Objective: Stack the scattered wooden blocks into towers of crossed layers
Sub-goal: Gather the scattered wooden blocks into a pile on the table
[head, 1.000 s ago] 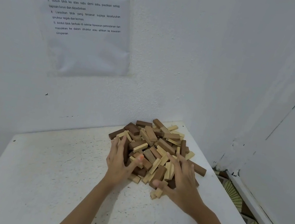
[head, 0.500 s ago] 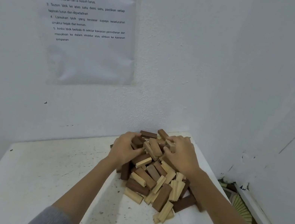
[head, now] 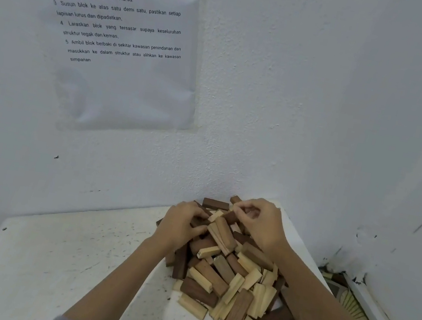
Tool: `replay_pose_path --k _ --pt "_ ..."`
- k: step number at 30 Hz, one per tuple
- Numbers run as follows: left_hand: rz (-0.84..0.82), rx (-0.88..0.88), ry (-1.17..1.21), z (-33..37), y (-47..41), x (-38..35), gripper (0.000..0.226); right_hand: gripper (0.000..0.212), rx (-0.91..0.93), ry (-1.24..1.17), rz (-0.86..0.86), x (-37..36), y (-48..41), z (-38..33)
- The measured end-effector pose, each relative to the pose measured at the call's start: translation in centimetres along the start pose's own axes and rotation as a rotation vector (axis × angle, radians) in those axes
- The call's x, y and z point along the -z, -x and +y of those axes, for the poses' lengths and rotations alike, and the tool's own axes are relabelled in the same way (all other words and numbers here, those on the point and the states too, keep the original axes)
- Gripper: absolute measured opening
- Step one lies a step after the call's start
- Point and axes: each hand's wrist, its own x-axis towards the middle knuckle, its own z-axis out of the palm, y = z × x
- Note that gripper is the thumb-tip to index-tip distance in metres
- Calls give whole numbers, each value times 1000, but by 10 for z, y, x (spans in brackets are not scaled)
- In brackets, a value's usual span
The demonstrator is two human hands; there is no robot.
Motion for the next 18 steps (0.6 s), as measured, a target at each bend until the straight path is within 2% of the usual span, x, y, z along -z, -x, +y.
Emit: replay_pose_path --k 3,6,10,14,16,18 --pt "11 -66 -12 -3 0 3 25 7 -56 -129 72 -7 -9 3" --pt "104 -53 70 -4 1 10 21 15 -148 -314 124 -11 -18 5" --pt "293 107 437 1 -1 18 14 25 -314 -779 174 -13 -26 -4" --pt "409 389 845 8 -11 23 20 24 -522 -1163 173 -15 -40 -8" --pt "392 514 1014 7 -17 25 25 17 -608 -1105 129 -19 -49 -8" --pt "355 562 1079 6 -19 26 27 12 -571 -723 -6 -27 -57 -5"
